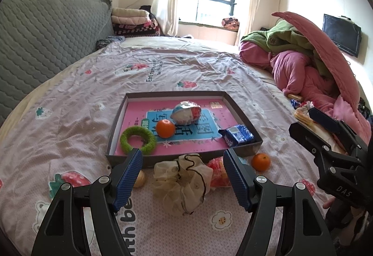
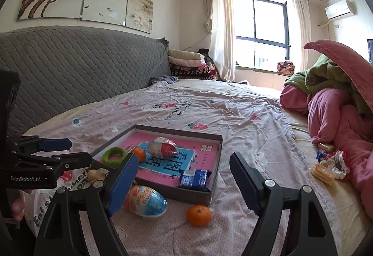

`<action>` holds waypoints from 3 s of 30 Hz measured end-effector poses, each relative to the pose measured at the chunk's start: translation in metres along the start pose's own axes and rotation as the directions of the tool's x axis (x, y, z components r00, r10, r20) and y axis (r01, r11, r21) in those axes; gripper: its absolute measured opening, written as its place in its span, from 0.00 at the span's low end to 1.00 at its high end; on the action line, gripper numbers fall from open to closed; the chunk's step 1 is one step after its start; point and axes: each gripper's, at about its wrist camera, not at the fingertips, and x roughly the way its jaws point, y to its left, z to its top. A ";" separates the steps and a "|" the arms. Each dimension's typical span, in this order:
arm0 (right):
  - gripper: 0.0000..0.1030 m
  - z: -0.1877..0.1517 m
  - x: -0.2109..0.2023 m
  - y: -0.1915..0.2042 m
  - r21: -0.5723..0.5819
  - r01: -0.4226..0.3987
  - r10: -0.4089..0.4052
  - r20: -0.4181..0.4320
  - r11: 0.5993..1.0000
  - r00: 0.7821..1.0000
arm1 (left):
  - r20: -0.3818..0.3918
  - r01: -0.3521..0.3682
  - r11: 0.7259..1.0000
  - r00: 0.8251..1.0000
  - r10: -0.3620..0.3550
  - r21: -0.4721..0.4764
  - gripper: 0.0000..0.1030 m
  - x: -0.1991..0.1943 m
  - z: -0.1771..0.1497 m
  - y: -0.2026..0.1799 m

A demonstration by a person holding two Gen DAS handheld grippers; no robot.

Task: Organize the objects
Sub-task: 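Withdraw both open tools from the box, then move the right tool to the orange on the sheet while the left tool approaches the beige mesh bag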

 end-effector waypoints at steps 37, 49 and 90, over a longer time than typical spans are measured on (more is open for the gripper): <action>0.78 -0.051 -0.007 -0.009 0.067 0.069 -0.060 -0.131 0.995 0.990 | -0.120 0.040 0.996 0.992 -0.030 0.080 0.71 0.007 -0.054 -0.004; 0.78 -0.063 0.002 -0.005 0.056 0.080 -0.068 -0.196 0.995 0.978 | -0.173 0.055 0.995 0.984 -0.040 0.083 0.71 0.023 -0.068 -0.003; 0.78 -0.088 0.056 -0.010 0.048 0.117 -0.092 -0.368 0.992 0.925 | -0.152 0.062 0.998 0.987 -0.058 0.026 0.71 0.076 -0.061 0.021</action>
